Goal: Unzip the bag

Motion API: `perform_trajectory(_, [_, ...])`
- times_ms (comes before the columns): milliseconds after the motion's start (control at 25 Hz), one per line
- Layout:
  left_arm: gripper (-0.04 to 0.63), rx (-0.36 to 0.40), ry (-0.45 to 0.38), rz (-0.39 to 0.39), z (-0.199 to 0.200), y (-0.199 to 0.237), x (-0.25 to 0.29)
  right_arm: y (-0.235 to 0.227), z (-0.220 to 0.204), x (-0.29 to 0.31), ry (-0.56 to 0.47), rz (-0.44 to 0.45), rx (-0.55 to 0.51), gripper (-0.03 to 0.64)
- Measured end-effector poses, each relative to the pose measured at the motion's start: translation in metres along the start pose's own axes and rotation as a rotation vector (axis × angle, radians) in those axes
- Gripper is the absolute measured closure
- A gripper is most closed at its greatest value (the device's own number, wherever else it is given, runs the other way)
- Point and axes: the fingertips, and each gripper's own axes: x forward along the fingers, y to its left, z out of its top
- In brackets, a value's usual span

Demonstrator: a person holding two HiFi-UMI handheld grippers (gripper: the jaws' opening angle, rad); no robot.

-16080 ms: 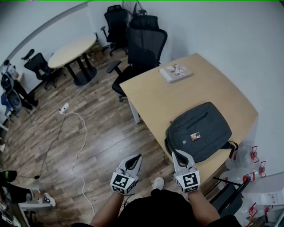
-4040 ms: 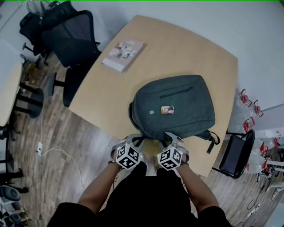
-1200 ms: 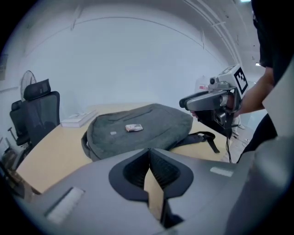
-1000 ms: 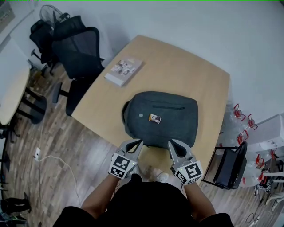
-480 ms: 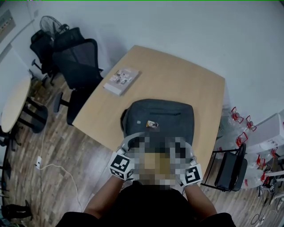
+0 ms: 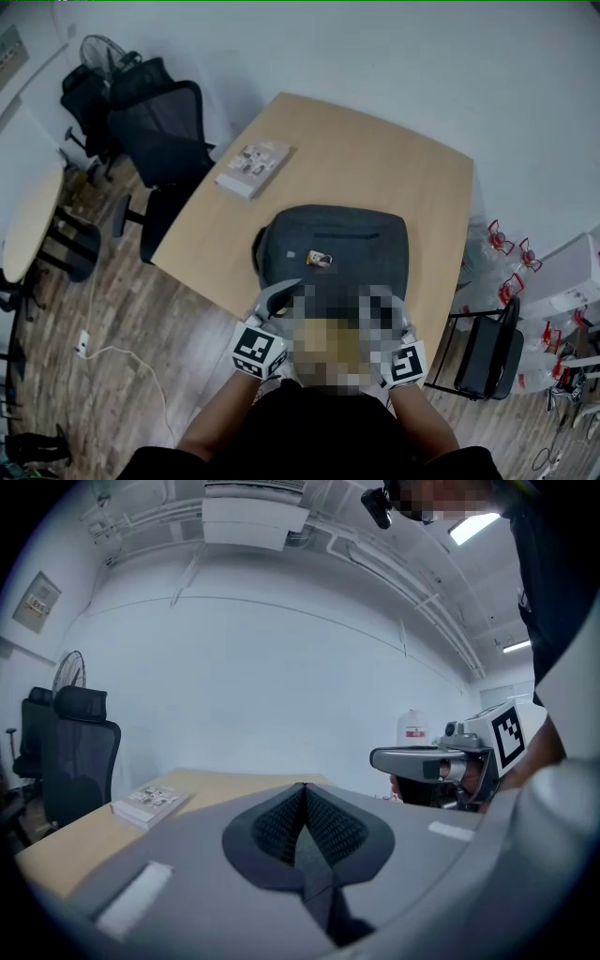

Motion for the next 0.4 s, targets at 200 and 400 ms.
perform_trajectory(200, [0.575, 0.002, 0.001, 0.005, 0.0001, -0.0046, 0.0005, -0.0012, -0.0007, -0.0034, -0.001, -0.014, -0.002, 0.615])
perform_trajectory(400, [0.575, 0.010, 0.005, 0.012, -0.0019, -0.0042, -0.0011, -0.0004, -0.0015, -0.0044, -0.005, -0.020, 0.001, 0.615])
